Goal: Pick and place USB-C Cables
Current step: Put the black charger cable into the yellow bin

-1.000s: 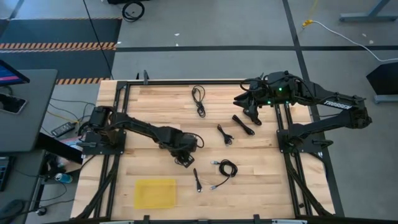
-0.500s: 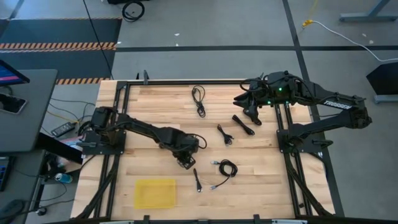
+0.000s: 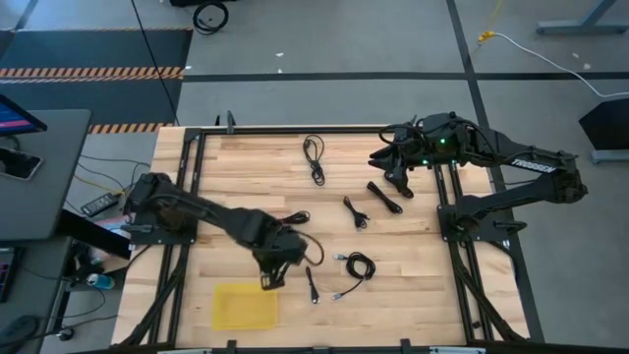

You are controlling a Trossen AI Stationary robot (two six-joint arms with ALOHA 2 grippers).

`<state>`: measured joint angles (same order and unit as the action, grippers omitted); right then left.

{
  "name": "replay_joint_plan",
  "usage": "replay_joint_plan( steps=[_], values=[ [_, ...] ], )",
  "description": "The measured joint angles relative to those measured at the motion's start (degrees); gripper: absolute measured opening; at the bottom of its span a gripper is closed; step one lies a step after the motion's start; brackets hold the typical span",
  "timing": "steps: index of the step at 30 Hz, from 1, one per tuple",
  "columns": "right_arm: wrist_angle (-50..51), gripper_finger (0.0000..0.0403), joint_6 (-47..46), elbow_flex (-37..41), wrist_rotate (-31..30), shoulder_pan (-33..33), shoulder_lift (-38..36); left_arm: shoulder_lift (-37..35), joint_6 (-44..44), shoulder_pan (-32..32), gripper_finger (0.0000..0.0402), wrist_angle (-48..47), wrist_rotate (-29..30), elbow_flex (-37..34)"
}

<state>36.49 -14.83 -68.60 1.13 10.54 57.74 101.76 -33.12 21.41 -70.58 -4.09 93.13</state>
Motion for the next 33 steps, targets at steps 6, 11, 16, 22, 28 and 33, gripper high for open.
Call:
replay_joint_plan(
  steps=[6, 11, 16, 22, 28, 33],
  values=[
    [0.1, 0.0105, 0.0, 0.0, 0.0, 0.1, 0.0, -0.3, -9.6, 7.9, 0.0038, -6.7, 0.4, 5.4],
    [0.2, 0.0105, 0.8, 0.0, 0.0, 0.1, 0.0, -0.2, -20.2, 15.1, 0.0038, -6.5, -0.2, 5.4],
    [0.0, 0.0105, 1.1, 0.0, 0.0, 0.1, 0.0, -0.2, -27.7, 19.0, 0.0038, -6.7, 1.0, 5.4],
    [-0.5, 0.0105, 1.5, 0.0, 0.0, 0.1, 0.0, -0.2, -27.7, 20.2, 0.0038, -9.1, 1.6, 5.4],
    [-0.5, 0.0105, 1.5, 0.0, 0.0, 0.1, 0.0, -0.2, -24.0, 20.2, 0.0038, -5.8, -0.7, 0.3],
    [-0.5, 0.0105, 1.3, 0.0, 0.0, 0.1, 0.0, -0.1, -22.7, 20.4, 0.0038, 4.7, -5.7, -8.0]
  ],
)
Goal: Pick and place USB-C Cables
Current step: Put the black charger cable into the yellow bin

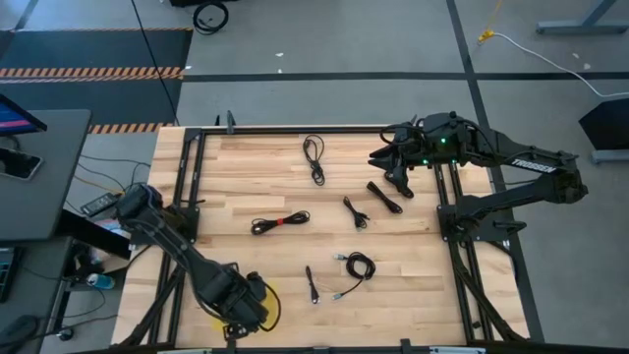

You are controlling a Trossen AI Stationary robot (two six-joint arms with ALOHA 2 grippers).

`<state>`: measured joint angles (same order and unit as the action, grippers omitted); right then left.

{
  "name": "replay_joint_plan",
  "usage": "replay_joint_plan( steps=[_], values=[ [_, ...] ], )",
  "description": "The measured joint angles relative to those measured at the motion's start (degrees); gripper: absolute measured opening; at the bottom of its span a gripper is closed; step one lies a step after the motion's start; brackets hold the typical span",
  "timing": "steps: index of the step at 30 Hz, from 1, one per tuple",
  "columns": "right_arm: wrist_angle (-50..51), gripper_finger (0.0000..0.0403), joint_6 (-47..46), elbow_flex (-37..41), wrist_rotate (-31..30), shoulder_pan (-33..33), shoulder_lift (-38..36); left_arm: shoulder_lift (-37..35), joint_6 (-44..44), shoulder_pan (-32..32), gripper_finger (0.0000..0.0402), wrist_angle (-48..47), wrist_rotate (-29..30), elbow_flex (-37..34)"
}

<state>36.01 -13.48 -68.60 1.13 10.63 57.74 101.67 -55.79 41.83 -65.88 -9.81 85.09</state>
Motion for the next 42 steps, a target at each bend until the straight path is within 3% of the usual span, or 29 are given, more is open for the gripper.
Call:
replay_joint_plan(
  steps=[7, 12, 21, 29, 32, 37, 42],
  values=[
    [-0.5, 0.0105, -0.9, 0.0, 0.0, 0.0, 0.0, 0.0, 4.9, 0.2, 0.0038, 7.4, 0.7, -8.5],
    [-0.5, 0.0105, -1.3, 0.0, 0.0, 0.0, 0.0, 0.0, 8.5, 0.2, 0.0038, 11.8, -2.0, -14.2],
    [-0.4, 0.0105, -1.3, 0.0, 0.0, 0.0, 0.0, 0.0, 10.0, -1.6, 0.0038, 14.7, -1.4, -16.2],
    [-0.4, 0.0105, -1.3, 0.0, -0.1, 0.0, 0.0, 0.0, 10.0, -2.1, 0.0170, 14.7, -1.3, -16.2],
    [-0.4, 0.0105, -1.3, 0.0, -0.1, 0.0, 0.0, 0.0, 8.7, -2.8, 0.0202, 14.3, -1.3, -16.2],
    [-0.4, 0.0105, -1.3, 0.0, -0.1, 0.0, 0.0, 0.0, 2.3, -6.1, 0.0213, 8.9, -1.1, -16.1],
    [-0.4, 0.0105, -1.3, 0.0, 0.0, 0.0, 0.0, 0.0, 2.4, -10.3, 0.0203, 4.1, -1.0, -14.4]
  ],
)
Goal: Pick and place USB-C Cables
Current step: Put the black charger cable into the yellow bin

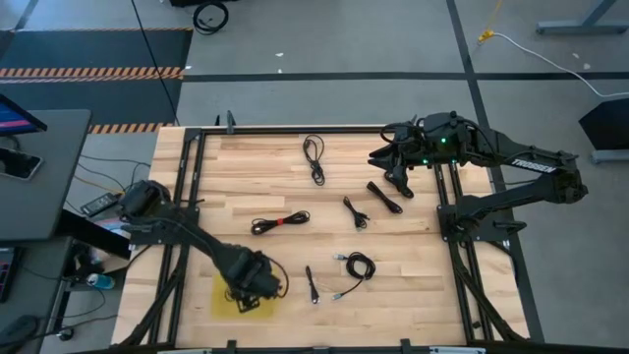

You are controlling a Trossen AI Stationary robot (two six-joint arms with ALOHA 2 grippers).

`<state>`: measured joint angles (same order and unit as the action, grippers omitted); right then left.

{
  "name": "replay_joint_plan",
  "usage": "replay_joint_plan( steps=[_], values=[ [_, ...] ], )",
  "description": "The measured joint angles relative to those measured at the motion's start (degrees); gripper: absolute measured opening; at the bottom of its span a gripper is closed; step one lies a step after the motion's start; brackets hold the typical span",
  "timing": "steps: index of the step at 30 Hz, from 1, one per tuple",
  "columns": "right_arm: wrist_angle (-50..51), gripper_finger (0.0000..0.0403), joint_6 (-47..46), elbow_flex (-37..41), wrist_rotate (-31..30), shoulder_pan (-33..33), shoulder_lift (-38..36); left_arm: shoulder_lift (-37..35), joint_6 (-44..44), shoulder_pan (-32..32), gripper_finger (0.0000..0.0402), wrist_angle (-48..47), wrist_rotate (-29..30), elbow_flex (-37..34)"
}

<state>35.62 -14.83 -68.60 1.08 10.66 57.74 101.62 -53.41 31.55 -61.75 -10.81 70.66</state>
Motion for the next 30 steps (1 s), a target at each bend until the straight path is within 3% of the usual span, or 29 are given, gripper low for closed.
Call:
replay_joint_plan(
  steps=[8, 11, 18, 24, 30],
  values=[
    [0.1, 0.0105, 0.0, 0.0, 0.0, 0.0, 0.0, 0.0, 9.0, -3.9, 0.0185, -1.1, 5.4, 10.0],
    [0.1, 0.0105, 0.1, 0.0, 0.0, 0.0, 0.0, 0.0, 12.2, -4.4, 0.0178, -5.0, 12.5, 16.3],
    [0.2, 0.0105, 1.1, 0.0, 0.2, 0.0, 0.0, -0.1, 17.3, -6.3, 0.0172, -14.6, 38.3, 29.6],
    [2.1, 0.0105, -0.4, 0.2, 4.7, -1.0, 0.1, -0.1, 17.3, -11.5, 0.0172, -16.6, 46.2, 36.0],
    [8.3, 0.0105, -4.8, 0.4, 6.5, -6.4, 2.2, -0.1, 20.1, -16.7, 0.0172, -18.2, 54.1, 39.2]
  ],
)
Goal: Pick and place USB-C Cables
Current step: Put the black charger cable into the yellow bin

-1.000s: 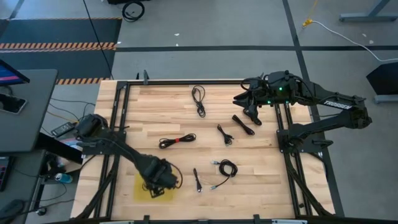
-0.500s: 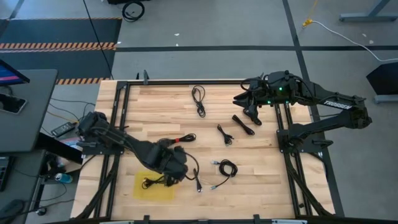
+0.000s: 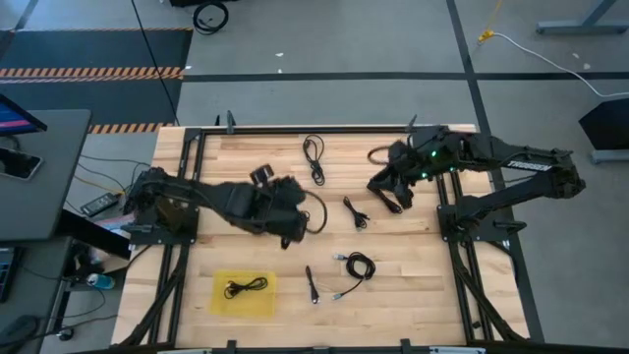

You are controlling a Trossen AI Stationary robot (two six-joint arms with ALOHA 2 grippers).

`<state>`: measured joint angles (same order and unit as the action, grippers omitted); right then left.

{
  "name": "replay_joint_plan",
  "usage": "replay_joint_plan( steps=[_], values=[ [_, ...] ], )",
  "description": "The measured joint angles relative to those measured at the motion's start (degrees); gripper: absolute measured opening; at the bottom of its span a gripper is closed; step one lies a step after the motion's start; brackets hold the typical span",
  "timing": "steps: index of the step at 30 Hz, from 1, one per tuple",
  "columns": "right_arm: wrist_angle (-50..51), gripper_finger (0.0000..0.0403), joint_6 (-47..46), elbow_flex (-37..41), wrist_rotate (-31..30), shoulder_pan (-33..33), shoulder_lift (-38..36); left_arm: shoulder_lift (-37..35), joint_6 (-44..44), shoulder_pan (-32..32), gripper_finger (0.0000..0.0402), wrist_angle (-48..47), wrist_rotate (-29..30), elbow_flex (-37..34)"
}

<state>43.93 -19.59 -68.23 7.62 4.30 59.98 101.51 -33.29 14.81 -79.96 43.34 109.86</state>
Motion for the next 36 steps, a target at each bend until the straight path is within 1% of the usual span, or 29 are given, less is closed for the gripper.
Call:
replay_joint_plan(
  steps=[3, 7, 8, 10, 15, 18, 22, 26, 31, 34, 36],
  values=[
    [3.5, 0.0103, -3.5, 0.0, 0.0, -3.5, 1.8, 0.0, 1.0, -2.4, 0.0172, -3.1, 0.6, 1.8],
    [7.0, 0.0098, -8.9, 0.0, -0.5, -8.5, 4.9, 0.0, 1.0, -5.1, 0.0172, -10.4, 0.6, 3.7],
    [7.4, 0.0097, -10.0, 0.0, -0.5, -9.7, 5.8, 0.0, 1.3, -5.8, 0.0172, -10.3, 0.6, 3.8],
    [7.0, 0.0096, -12.0, 0.1, -0.8, -11.9, 7.6, -0.6, 4.0, -6.7, 0.0172, -10.0, 0.4, 3.4],
    [3.3, 0.0096, -13.9, 0.1, -3.6, -16.5, 13.6, -2.9, 5.7, -9.0, 0.0172, -10.1, 0.6, 3.3],
    [1.0, 0.0096, -15.0, 0.1, -4.9, -18.4, 17.8, -4.6, 6.4, -10.4, 0.0172, -10.0, 2.4, 3.2],
    [-1.3, 0.0096, -15.5, 0.1, -6.1, -20.0, 23.5, -8.7, 8.4, -12.5, 0.0172, -10.1, 6.1, 3.2],
    [-5.0, 0.0096, -16.9, 0.1, -6.1, -20.4, 28.4, -12.8, 8.5, -14.4, 0.0172, -10.1, 6.1, 3.2],
    [-13.6, 0.0100, -17.5, 0.1, -4.9, -19.8, 33.4, -17.5, 8.5, -14.8, 0.0172, -10.1, 6.1, 3.2],
    [-17.2, 0.0110, -18.4, 0.1, -2.9, -18.7, 36.3, -19.5, 8.5, -14.8, 0.0172, -10.1, 5.9, 3.2],
    [-17.7, 0.0120, -19.1, 0.1, -2.1, -18.1, 37.9, -20.6, 8.5, -14.6, 0.0172, -10.1, 6.0, 3.2]
  ],
)
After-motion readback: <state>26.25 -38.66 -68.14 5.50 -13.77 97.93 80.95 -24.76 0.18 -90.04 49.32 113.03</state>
